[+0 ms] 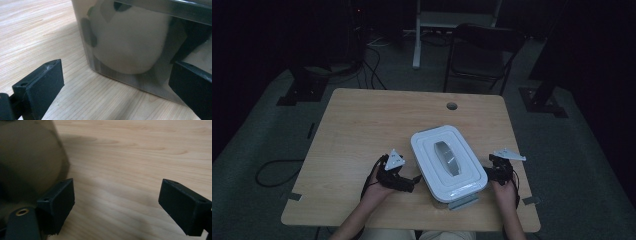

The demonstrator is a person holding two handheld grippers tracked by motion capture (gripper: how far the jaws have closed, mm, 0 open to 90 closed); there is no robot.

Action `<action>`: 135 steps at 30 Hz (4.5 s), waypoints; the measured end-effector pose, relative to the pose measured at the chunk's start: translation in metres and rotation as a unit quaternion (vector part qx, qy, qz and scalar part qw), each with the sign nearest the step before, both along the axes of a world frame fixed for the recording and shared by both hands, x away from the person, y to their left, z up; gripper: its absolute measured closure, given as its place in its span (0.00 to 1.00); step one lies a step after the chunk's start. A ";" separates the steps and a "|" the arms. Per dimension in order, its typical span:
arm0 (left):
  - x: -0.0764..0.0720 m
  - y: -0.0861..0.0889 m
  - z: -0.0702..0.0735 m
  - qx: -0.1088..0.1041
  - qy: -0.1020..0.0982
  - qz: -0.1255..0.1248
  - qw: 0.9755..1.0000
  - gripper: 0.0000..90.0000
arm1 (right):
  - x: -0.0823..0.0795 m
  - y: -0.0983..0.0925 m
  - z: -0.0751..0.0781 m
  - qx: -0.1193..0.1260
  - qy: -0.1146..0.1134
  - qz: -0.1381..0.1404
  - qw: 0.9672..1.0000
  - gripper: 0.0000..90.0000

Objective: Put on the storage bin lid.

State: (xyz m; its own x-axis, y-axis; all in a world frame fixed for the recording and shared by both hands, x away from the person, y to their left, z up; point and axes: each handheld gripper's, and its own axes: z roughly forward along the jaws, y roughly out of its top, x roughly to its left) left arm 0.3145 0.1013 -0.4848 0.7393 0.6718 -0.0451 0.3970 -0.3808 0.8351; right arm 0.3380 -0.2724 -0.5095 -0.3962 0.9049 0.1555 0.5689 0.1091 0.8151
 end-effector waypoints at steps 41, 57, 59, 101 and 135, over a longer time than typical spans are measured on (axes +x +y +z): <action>0.026 0.024 0.004 0.024 -0.004 0.045 0.999 0.01 | -0.014 0.039 0.002 0.022 0.019 0.046 0.999 0.16; 0.014 0.033 0.010 0.024 -0.014 0.045 0.999 0.01 | -0.012 0.013 0.042 0.066 -0.020 -0.004 0.998 0.16; 0.014 0.032 0.011 0.024 -0.014 0.044 0.999 0.01 | -0.013 0.018 0.045 0.052 -0.025 -0.001 0.998 0.16; 0.009 0.007 0.072 0.017 -0.040 -0.006 0.999 0.01 | -0.026 0.055 0.087 0.050 0.010 0.079 0.996 0.12; 0.004 -0.004 0.066 0.003 -0.024 0.015 1.000 0.02 | -0.031 0.051 0.080 0.039 0.009 0.078 0.996 0.12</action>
